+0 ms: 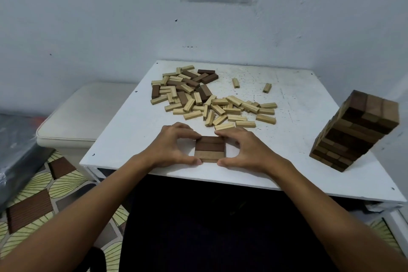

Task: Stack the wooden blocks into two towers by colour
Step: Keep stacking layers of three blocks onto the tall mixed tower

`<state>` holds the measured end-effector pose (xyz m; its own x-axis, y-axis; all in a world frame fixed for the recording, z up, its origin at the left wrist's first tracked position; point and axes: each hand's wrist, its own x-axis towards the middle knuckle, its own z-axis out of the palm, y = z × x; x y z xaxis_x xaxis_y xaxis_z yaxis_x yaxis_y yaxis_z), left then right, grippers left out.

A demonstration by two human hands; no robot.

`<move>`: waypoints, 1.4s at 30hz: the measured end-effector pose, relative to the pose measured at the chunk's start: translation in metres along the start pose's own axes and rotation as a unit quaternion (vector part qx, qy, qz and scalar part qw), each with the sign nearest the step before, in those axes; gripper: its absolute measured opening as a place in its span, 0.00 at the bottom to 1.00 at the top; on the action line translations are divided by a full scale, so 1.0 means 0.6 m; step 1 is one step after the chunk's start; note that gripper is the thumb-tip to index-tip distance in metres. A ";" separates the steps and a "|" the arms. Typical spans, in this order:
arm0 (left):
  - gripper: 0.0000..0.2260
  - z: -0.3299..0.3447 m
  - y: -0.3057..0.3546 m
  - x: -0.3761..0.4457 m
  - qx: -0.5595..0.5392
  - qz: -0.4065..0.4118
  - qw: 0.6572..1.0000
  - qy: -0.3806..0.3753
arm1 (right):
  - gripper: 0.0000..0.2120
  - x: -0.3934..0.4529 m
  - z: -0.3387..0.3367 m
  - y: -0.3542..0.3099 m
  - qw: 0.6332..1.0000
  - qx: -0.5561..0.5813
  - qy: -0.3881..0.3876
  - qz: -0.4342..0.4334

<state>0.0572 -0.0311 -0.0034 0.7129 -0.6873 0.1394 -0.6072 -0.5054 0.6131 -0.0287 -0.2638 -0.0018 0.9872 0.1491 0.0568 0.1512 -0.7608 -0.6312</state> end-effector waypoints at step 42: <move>0.36 0.084 0.394 0.327 -0.143 0.229 0.952 -0.146 | 0.28 -0.248 -0.373 0.080 0.954 -0.047 0.263 0.137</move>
<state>0.0360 -0.3120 0.1295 0.2440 -0.9380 0.2464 -0.6806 0.0154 0.7325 -0.1568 -0.4641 0.1328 0.8758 -0.3816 0.2956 -0.1356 -0.7823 -0.6080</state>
